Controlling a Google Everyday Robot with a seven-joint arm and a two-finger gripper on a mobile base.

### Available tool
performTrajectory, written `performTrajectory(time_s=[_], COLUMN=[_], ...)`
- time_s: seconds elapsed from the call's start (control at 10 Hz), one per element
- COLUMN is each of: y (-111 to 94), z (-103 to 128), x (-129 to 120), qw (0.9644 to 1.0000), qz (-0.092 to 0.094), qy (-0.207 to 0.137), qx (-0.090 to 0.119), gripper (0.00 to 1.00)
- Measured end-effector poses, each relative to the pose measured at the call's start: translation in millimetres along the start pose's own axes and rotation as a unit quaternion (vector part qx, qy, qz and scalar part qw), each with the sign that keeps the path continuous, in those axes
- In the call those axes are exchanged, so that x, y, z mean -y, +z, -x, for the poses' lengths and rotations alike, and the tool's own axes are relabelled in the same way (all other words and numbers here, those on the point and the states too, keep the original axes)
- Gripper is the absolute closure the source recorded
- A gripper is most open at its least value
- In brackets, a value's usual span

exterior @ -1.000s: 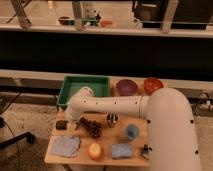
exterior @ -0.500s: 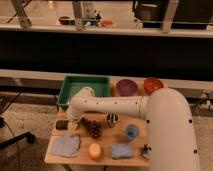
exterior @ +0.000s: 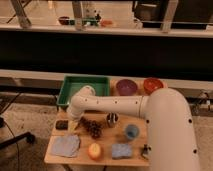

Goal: Wipe purple bowl with eraser

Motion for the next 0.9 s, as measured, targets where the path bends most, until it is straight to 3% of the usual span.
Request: performTrajectory(time_s=[0.6,0.7,0.9], y=[5,6,6], z=[-4,-4,-6], x=[-5,-8,-10], qw=[1.0000,0.9999,0.9999], qz=[0.005,0.008,0.011], qy=[0.001,0.002,0.003], qx=[0.007,0.009,0.008], gripper=[0.84,0.90,0.90])
